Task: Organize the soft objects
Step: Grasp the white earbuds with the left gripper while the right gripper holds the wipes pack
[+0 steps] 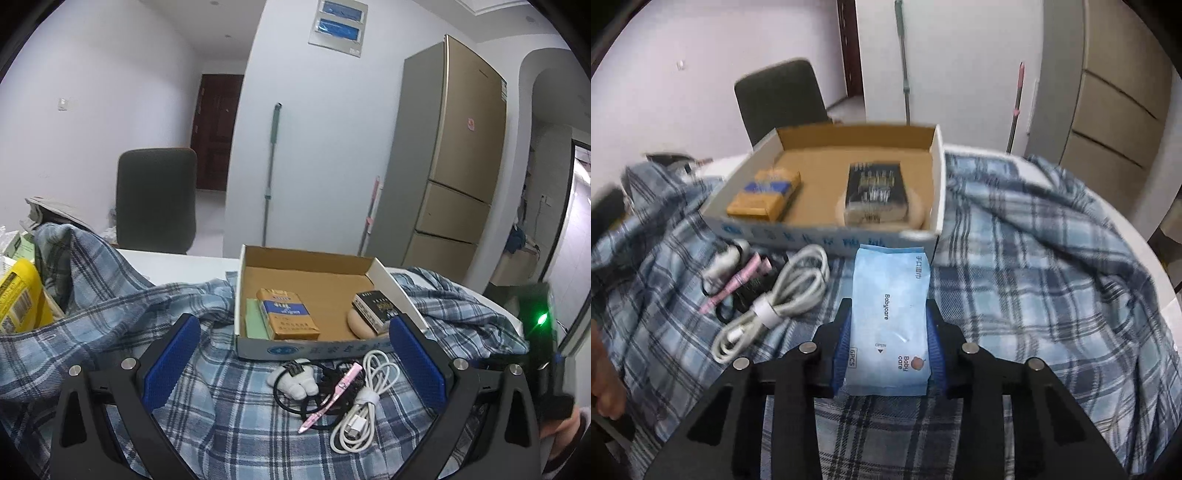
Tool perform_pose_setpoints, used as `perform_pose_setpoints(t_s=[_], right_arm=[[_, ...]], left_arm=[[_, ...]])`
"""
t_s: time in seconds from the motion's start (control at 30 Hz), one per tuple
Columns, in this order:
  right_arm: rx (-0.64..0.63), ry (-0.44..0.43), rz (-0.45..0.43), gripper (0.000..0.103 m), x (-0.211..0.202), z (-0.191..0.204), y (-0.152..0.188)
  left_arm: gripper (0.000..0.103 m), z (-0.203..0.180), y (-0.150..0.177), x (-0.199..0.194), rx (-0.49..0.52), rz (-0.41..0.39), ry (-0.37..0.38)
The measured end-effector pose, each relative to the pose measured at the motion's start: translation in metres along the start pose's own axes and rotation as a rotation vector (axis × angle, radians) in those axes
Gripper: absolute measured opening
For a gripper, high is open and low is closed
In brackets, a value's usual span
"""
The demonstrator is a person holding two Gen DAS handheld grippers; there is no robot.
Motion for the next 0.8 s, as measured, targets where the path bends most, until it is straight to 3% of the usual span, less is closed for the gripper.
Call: perform_pose_setpoints(t_s=[0.17,0.47,0.6,0.7,0.8], right_arm=[[-0.001,-0.022,-0.07,0.037,-0.036,-0.011,-0.011],[-0.001,-0.005,-0.106,0.037,-0.032,-0.031,0.006],[0.02,-0.04,-0.099,0.037,-0.029,-0.037,0.008],[-0.004,-0.043,-0.103,0.037,-0.029,-0.032,0.01],[-0.019,-0.054,-0.097,0.037,-0.026,-0.029,0.013]], left_arm=[[0.103,-0.011,0.004,0.012,0.042,0.067,0.064],[0.064,-0.035,0.017,0.035,0.131,0.211,0.163],[0.048,-0.031,0.021,0.046,0.111,0.27,0.142],[0.046,-0.024,0.022,0.05,0.094,0.3,0.103],[0.046,-0.02,0.02,0.049,0.139,0.32,0.046]])
Point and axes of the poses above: each gripper's, at about its wrist camera, not at the fingertips, and x roughly the way its jaws point, z to its left, y to its underside, the point moved 2 cm from there along x, roughly the way its jaws point, and after that the axes turned 8 degrees about y, right-handed, at the moved point
